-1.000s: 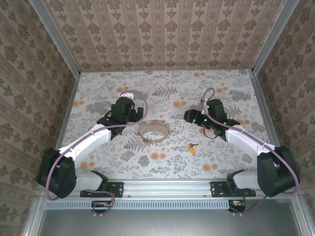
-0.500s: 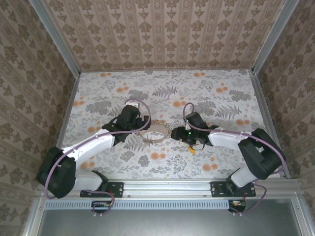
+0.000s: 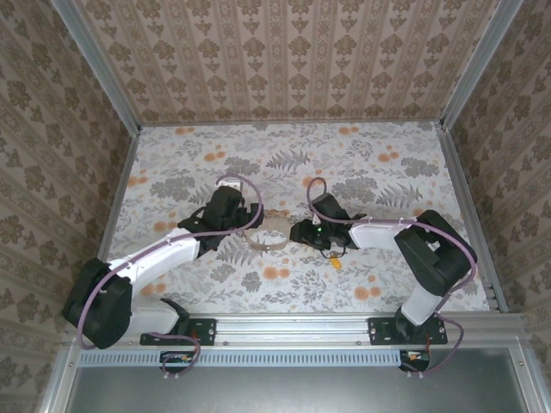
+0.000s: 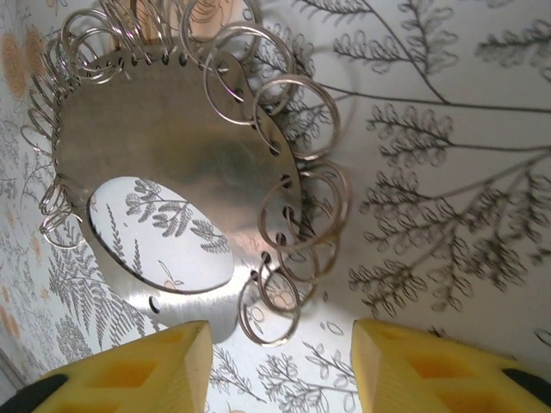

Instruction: Put the keys on the keyring

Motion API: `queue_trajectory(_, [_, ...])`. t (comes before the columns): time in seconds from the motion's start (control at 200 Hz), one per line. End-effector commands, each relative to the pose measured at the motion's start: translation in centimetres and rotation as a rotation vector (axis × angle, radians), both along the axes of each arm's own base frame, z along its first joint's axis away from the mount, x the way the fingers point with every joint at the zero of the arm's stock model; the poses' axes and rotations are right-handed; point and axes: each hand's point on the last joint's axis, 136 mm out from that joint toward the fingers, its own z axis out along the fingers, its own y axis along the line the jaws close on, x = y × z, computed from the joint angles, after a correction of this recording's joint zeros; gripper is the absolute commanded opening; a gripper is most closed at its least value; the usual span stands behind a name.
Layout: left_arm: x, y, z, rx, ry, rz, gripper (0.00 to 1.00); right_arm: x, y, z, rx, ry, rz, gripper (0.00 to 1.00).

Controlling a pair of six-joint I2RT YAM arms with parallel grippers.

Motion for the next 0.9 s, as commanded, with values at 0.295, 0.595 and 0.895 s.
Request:
queue_trajectory(0.295, [-0.3, -0.3, -0.1, -0.034, -0.001, -0.011, 1.00, 3.1, 2.5, 0.6, 0.000, -0.032, 0.044, 0.34])
queue_trajectory(0.595, [-0.5, -0.9, -0.5, -0.054, 0.018, -0.033, 1.00, 4.7, 2.9, 1.0, -0.027, -0.048, 0.061, 0.35])
queue_trajectory(0.895, [-1.3, -1.9, -0.8, -0.068, 0.051, -0.098, 1.00, 4.1, 1.9, 2.1, -0.039, -0.075, 0.069, 0.39])
